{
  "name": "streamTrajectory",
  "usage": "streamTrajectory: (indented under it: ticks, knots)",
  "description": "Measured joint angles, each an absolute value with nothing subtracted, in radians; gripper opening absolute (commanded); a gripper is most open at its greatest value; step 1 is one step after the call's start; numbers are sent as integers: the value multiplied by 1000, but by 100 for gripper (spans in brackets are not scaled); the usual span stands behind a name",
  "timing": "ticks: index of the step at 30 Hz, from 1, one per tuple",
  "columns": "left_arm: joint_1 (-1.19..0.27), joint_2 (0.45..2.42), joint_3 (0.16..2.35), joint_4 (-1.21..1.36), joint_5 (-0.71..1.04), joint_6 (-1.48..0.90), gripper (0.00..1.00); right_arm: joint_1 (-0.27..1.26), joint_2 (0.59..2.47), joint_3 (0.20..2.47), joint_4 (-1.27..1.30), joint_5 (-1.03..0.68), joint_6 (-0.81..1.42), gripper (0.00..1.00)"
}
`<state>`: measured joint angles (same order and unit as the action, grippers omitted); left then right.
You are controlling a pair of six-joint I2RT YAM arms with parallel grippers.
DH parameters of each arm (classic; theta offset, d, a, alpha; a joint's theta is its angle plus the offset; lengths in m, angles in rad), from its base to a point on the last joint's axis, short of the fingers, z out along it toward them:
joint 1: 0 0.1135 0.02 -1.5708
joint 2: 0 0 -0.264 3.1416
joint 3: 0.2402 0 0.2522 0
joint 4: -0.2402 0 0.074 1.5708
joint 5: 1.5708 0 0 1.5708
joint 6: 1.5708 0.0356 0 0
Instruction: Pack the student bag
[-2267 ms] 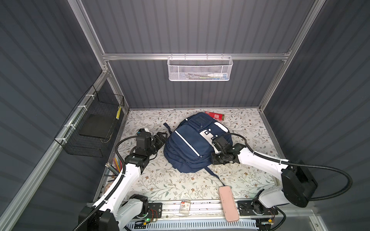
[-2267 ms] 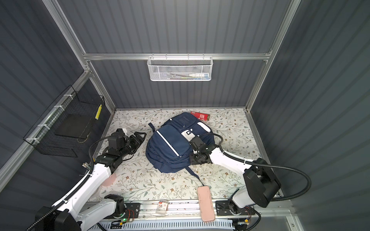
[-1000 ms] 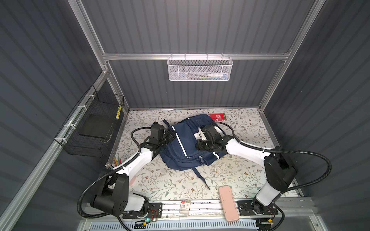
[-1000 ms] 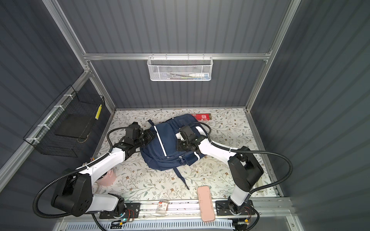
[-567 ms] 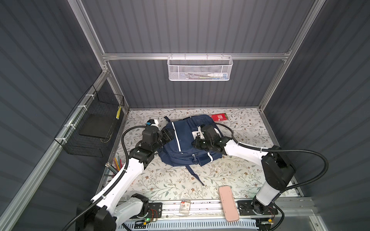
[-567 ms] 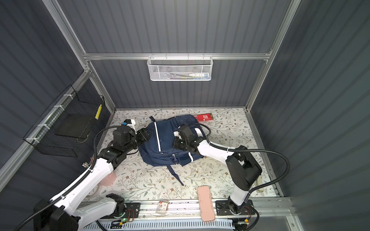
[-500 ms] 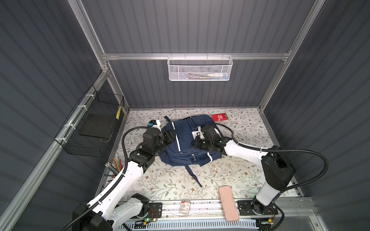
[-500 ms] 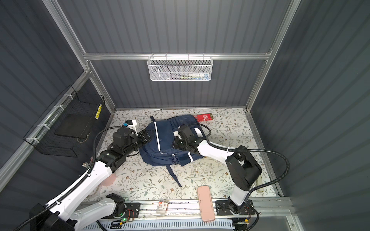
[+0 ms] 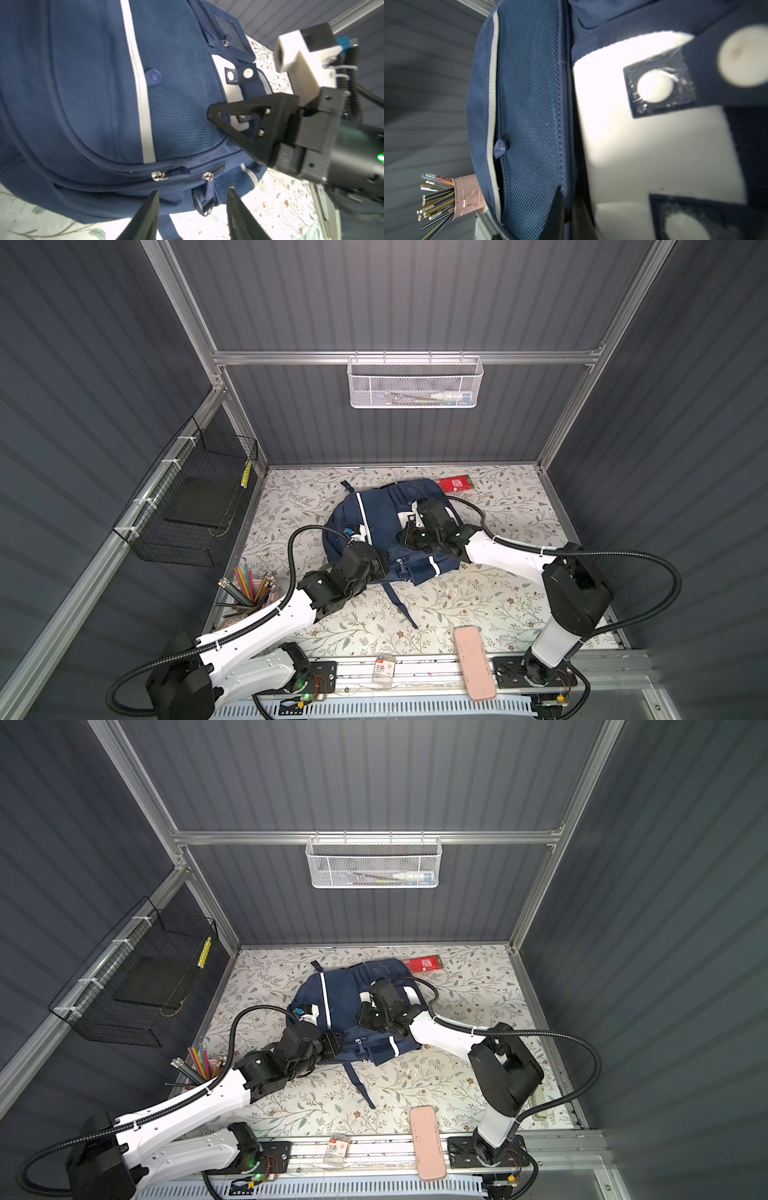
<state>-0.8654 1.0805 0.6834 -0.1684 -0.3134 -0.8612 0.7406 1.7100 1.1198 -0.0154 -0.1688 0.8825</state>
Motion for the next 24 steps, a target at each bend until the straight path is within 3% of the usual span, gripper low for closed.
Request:
streamTrajectory:
  ticks: [6,12,24]
  knots:
    - [-865,1120,636,-130,-341,-885,40,741,1710,1119,-15,-169,884,0]
    - [-870,1145,614,-83,-351,-921,49,741,1710,1119,-12,-169,890,0]
    - [-870,1194,614,-33,-356,-952,50,743,1710,1090,30,-169,894,0]
